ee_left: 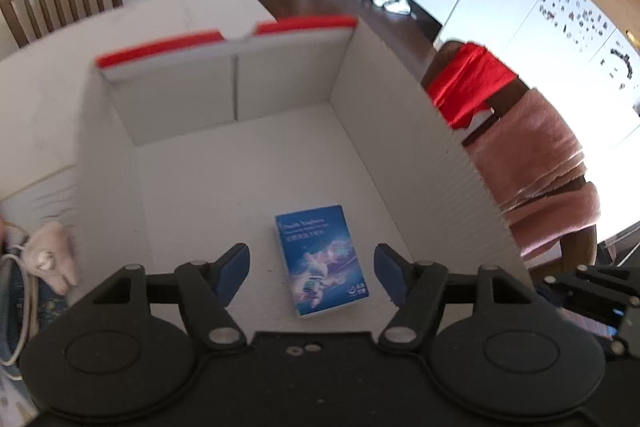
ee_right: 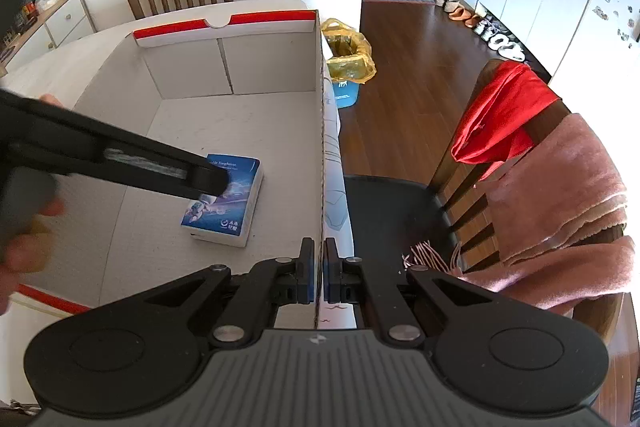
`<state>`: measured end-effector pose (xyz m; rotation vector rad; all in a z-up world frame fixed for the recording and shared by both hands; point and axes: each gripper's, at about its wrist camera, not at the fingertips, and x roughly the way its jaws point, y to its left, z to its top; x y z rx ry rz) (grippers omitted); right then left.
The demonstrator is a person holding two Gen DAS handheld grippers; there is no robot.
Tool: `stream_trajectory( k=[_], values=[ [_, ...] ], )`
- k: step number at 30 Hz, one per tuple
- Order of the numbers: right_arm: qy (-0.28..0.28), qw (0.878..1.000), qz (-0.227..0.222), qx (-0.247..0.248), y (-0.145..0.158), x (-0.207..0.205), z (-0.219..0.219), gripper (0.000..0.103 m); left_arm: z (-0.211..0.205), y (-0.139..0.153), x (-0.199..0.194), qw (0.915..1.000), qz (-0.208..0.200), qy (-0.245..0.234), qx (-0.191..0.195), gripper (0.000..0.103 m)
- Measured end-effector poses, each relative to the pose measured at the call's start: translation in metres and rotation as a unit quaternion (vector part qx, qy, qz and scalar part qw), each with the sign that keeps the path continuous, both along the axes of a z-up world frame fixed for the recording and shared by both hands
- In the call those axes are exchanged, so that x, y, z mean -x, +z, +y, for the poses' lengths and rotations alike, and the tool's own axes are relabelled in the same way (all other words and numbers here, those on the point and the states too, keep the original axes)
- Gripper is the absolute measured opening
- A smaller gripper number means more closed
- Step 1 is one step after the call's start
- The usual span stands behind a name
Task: Organize objects
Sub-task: 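Carry the book box into the cardboard box and release it, then return the left gripper to the pile and grasp the red scarf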
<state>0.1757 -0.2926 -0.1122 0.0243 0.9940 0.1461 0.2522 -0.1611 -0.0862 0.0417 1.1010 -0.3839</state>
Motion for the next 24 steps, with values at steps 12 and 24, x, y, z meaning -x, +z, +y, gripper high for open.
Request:
stream_trajectory(
  k=[12,24],
  values=[
    [-0.004,1.000,0.002,0.017,0.000,-0.001,0.006,0.003,0.052,0.049,0.035,0.9965,-0.074,0.038,0.002,0.077],
    [-0.025,0.999,0.011,0.023,0.000,-0.004,0.009,0.003,0.125,0.069,0.059,0.9869,-0.120,0.106,-0.021,0.098]
  ],
)
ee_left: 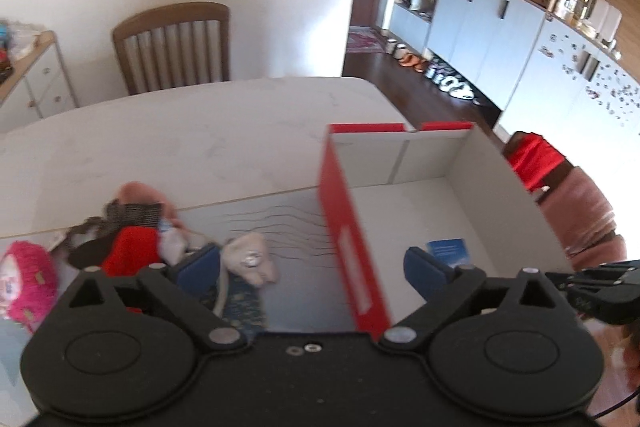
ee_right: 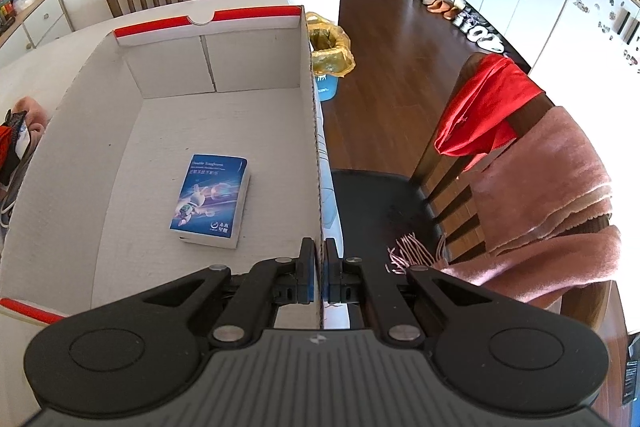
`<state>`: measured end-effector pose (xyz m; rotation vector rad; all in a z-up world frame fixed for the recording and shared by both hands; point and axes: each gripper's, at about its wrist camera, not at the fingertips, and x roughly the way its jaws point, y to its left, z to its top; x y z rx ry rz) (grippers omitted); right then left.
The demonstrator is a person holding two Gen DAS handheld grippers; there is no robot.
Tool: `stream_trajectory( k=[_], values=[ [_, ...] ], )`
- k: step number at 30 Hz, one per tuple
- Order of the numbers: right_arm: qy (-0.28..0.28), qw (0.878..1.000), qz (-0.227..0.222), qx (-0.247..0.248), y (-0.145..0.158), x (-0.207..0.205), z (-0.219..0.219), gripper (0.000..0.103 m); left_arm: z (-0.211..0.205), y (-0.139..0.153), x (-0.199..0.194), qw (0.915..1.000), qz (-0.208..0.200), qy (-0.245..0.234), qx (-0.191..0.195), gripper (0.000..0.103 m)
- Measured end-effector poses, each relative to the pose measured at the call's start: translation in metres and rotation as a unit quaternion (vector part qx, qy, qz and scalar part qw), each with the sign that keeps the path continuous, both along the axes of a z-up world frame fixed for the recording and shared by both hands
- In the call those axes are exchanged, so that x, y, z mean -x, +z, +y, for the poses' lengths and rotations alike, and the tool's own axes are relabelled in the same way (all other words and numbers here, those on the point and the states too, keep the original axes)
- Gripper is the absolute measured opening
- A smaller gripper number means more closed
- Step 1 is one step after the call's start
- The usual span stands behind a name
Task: Organize objects
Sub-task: 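Return the left gripper to the pile and grasp the red scarf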
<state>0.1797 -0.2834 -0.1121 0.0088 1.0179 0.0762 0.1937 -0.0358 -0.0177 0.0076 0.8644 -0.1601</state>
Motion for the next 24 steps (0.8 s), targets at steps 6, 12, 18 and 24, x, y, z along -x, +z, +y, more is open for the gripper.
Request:
stream_trajectory(
  k=[6,12,18,24],
  values=[
    [-0.005,1.000,0.004,0.001,0.000,-0.001,0.001,0.003,0.023,-0.003,0.011,0.9999,-0.007,0.010,-0.012,0.101],
    [-0.004,1.000,0.006,0.005,0.000,-0.003,0.003,0.004,0.050,-0.017,0.021,0.9993,-0.001,0.023,-0.028,0.102],
    [-0.002,1.000,0.007,0.010,-0.001,-0.003,0.006,0.004,0.080,-0.037,0.024,0.9979,0.009,0.047,-0.044,0.102],
    [0.002,1.000,0.008,0.014,-0.002,-0.004,0.008,0.004,0.106,-0.058,0.020,0.9961,0.008,0.059,-0.065,0.102]
  ],
)
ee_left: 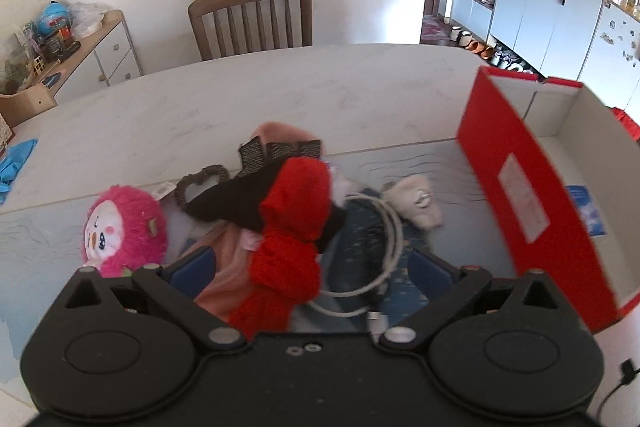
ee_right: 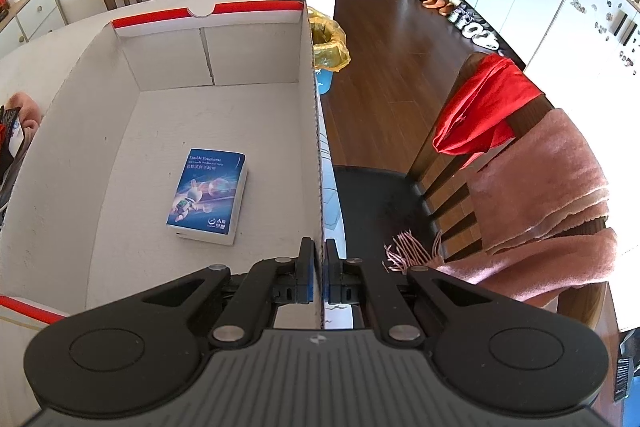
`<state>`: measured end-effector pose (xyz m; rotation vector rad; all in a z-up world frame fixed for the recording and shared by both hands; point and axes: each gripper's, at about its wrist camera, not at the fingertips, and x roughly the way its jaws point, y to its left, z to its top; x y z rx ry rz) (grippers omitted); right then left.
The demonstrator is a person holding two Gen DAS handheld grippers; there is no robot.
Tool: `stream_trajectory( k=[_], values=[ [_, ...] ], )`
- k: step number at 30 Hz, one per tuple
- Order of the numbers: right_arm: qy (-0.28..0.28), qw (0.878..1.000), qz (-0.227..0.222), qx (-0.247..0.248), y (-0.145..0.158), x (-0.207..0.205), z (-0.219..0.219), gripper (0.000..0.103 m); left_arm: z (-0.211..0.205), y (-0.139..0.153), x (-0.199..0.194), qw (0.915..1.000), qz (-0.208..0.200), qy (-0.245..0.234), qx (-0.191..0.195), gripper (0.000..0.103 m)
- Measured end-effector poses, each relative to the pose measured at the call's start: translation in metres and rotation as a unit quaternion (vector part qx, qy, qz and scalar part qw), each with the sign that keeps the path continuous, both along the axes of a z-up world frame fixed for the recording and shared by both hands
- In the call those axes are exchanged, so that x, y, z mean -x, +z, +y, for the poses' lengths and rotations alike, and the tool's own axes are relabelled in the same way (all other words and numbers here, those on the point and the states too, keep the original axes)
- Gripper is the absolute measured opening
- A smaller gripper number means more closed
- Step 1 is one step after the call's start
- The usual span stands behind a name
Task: Organize objects
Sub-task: 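Return the left gripper to the pile and grasp the red scarf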
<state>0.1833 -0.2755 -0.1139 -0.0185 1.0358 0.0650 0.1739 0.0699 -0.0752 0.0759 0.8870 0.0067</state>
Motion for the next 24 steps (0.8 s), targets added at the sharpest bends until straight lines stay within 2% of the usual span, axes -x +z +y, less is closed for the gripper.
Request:
stream_trajectory(
  k=[3,10,14,21,23,24],
  values=[
    [0.001,1.000,0.000,0.000,0.000,0.000,0.000,0.004,0.006,-0.009,-0.002,0.9999,0.000,-0.012,-0.002,0.102],
    [0.002,1.000,0.000,0.002,-0.001,0.000,0.001,0.004,0.003,-0.026,-0.007,0.9985,-0.001,-0.037,-0.039,0.098],
    [0.002,1.000,0.000,0.002,-0.001,0.000,0.001,0.004,0.005,-0.037,-0.014,0.9981,0.014,-0.037,-0.047,0.085],
    [0.003,1.000,0.001,0.002,-0.001,-0.001,0.001,0.004,0.007,-0.046,-0.017,0.9972,0.023,-0.040,-0.058,0.073],
    [0.004,1.000,0.001,0.002,-0.001,-0.001,0.001,0.004,0.008,-0.047,-0.017,0.9973,0.025,-0.038,-0.059,0.060],
    [0.004,1.000,0.001,0.002,-0.001,-0.001,0.000,0.004,0.009,-0.048,-0.017,0.9973,0.027,-0.037,-0.058,0.058]
  ],
)
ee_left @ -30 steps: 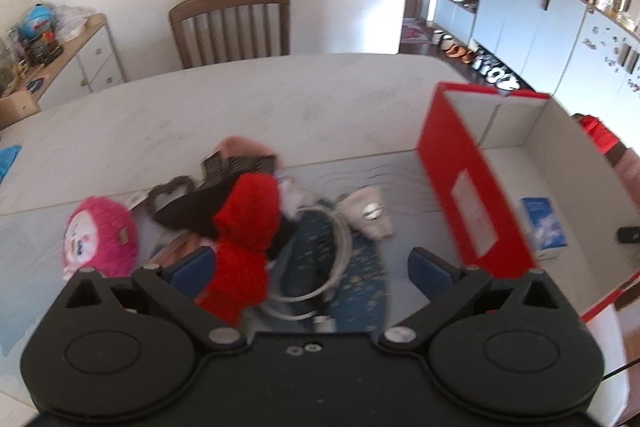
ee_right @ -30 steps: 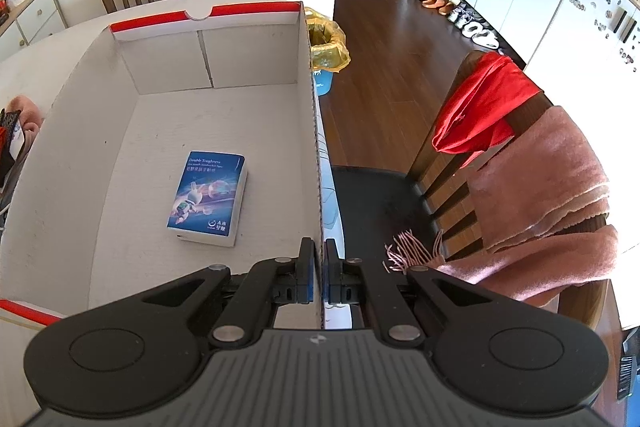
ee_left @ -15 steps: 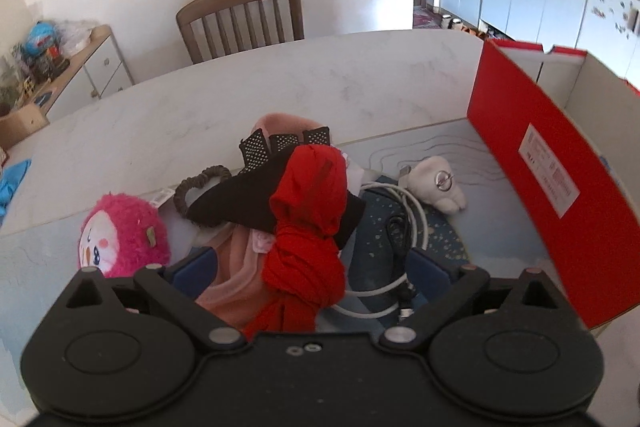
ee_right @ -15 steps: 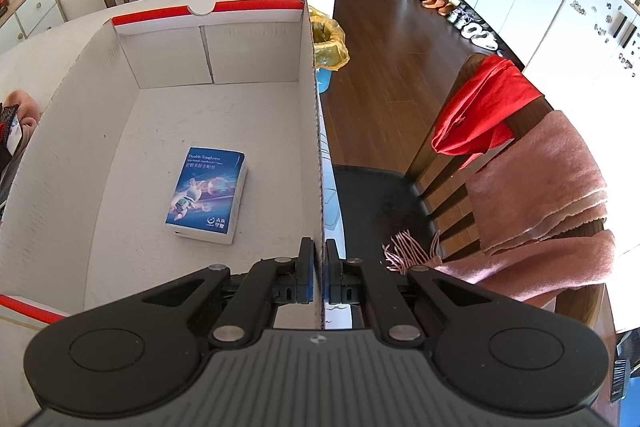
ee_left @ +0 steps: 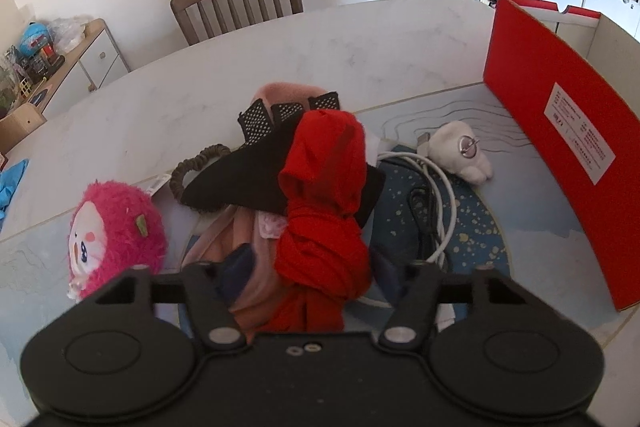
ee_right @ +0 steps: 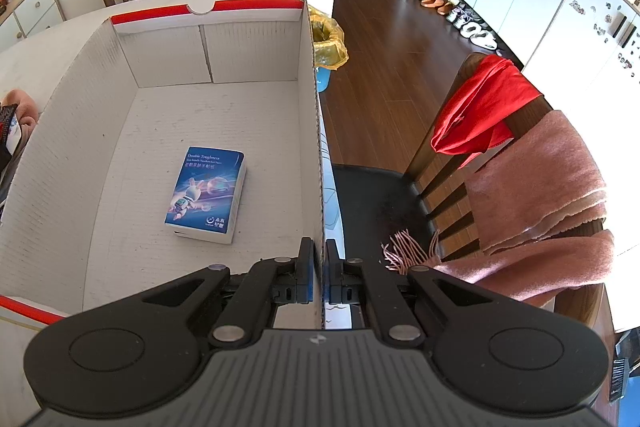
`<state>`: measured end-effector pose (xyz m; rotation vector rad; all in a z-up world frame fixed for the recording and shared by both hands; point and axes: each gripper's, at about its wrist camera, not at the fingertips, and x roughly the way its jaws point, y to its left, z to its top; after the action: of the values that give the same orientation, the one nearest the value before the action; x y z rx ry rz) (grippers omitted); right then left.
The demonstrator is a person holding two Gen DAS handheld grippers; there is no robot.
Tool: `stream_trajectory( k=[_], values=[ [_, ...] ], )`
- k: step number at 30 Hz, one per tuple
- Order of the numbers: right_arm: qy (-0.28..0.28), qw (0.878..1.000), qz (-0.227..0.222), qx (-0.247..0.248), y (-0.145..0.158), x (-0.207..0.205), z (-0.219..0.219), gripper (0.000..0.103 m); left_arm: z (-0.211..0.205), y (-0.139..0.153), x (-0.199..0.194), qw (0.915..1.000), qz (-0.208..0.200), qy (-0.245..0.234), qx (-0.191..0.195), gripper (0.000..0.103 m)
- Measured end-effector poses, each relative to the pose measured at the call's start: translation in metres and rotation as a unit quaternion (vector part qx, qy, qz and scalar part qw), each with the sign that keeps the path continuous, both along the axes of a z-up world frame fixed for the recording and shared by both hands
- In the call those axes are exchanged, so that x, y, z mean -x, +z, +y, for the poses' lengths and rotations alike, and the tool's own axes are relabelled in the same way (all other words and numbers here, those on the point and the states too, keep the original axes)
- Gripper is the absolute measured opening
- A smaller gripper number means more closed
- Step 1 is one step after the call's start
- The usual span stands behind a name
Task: Organize objects
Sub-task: 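Return the left gripper to the pile and grasp the red scarf, then lift the red scarf into the cardboard box and release it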
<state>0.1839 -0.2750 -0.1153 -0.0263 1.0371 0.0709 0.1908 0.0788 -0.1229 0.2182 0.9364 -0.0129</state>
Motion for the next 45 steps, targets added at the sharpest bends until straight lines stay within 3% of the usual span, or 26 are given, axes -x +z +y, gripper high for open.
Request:
stream_trajectory(
  k=[3,8,35,45],
  values=[
    [0.000,1.000,0.000,0.000,0.000,0.000,0.000,0.004,0.001,0.002,0.001,1.0000,-0.002,0.000,0.003,0.046],
    [0.001,1.000,-0.001,0.001,-0.001,0.000,-0.001,0.004,-0.003,0.009,0.003,1.0000,-0.005,0.001,0.003,0.040],
    [0.006,1.000,0.000,-0.006,-0.001,-0.001,-0.001,0.004,-0.014,0.071,0.017,0.9941,-0.008,0.012,0.107,0.036],
    [0.007,1.000,0.000,-0.007,-0.001,-0.002,-0.001,0.004,-0.005,0.093,0.011,0.9904,-0.034,0.010,0.134,0.036]
  ],
)
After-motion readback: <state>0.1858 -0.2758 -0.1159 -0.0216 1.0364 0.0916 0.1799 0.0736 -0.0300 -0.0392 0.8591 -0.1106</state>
